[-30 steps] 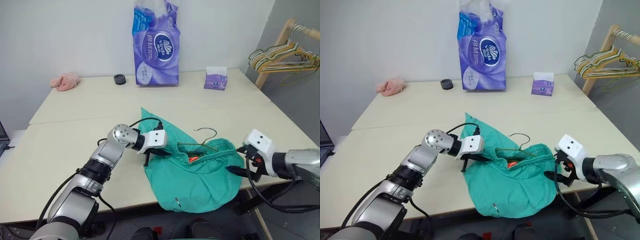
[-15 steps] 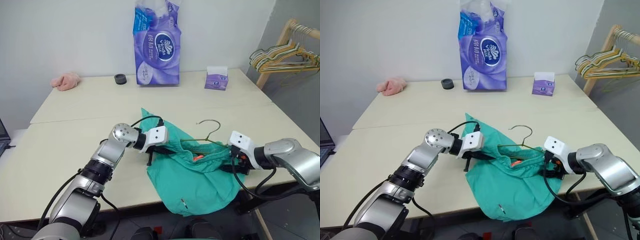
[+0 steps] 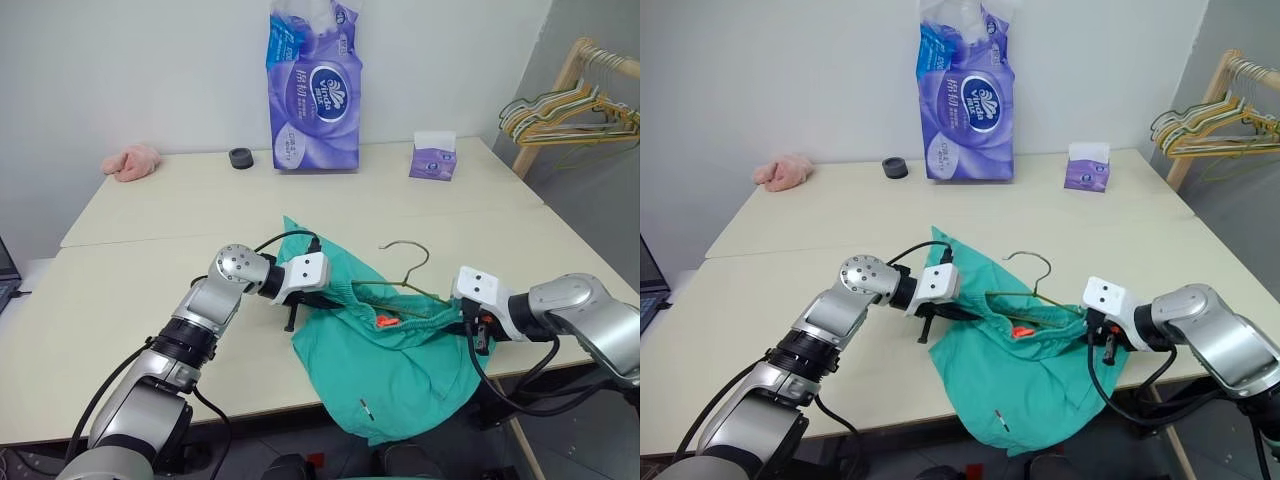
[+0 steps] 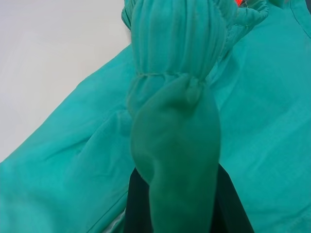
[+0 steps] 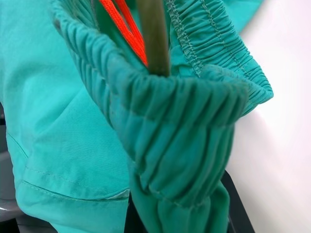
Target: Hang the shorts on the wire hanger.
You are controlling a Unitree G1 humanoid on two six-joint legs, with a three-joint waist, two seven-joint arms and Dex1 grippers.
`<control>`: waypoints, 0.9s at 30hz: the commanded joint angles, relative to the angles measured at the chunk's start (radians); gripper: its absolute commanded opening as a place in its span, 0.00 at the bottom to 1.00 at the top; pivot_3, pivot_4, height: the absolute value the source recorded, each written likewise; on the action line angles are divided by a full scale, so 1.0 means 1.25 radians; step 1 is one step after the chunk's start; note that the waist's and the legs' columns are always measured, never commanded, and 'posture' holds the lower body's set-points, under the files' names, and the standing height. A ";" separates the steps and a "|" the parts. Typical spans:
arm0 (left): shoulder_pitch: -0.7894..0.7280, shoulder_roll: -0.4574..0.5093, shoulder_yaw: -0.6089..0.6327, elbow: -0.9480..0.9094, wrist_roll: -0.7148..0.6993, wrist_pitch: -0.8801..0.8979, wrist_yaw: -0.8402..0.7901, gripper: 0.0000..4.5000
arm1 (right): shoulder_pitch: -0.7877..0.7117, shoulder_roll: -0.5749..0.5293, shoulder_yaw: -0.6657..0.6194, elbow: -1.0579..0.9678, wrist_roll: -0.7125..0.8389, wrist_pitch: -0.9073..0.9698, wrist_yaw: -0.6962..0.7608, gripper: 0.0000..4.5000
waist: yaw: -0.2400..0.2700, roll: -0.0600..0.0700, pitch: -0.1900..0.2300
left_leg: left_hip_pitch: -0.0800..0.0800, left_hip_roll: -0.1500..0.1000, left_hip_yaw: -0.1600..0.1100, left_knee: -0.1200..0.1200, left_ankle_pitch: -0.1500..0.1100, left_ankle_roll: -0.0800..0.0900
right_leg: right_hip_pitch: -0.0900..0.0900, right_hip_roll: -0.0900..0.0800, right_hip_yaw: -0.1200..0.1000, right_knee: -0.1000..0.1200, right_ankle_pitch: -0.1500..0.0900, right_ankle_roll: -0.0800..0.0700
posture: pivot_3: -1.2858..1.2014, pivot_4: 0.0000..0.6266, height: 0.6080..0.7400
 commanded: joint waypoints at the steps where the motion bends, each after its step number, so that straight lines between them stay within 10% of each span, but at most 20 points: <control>1: -0.019 -0.011 0.002 -0.006 0.007 -0.008 0.015 0.00 | -0.019 0.006 -0.033 -0.050 0.020 0.017 0.002 0.00 | 0.000 0.000 0.000 | 0.000 0.000 0.000 0.000 0.000 0.000 | 0.000 0.000 0.000 0.000 0.000 0.000 | 0.43 0.06 1.00; 10: -0.015 -0.020 0.011 -0.006 0.002 -0.003 0.024 0.00 | -0.016 0.030 -0.054 -0.060 0.035 0.052 0.000 0.00 | 0.000 0.000 0.000 | 0.000 0.000 0.000 0.000 0.000 0.000 | 0.000 0.000 0.000 0.000 0.000 0.000 | 0.43 0.06 1.00; 19: -0.050 -0.013 0.098 0.020 -0.066 0.136 0.038 0.58 | 0.008 0.025 -0.081 -0.069 0.042 0.062 -0.009 0.00 | -0.001 0.000 0.000 | 0.000 0.000 0.000 0.000 0.000 0.000 | 0.000 0.000 0.000 0.000 0.000 0.000 | 0.43 0.06 1.00; 27: -0.110 0.068 0.120 0.137 -0.106 0.215 -0.069 0.58 | 0.044 -0.002 -0.119 -0.077 0.053 0.056 -0.003 0.00 | -0.017 0.000 0.000 | 0.000 0.000 0.000 0.000 0.000 0.000 | 0.000 0.000 -0.001 0.000 0.000 0.000 | 0.43 0.06 1.00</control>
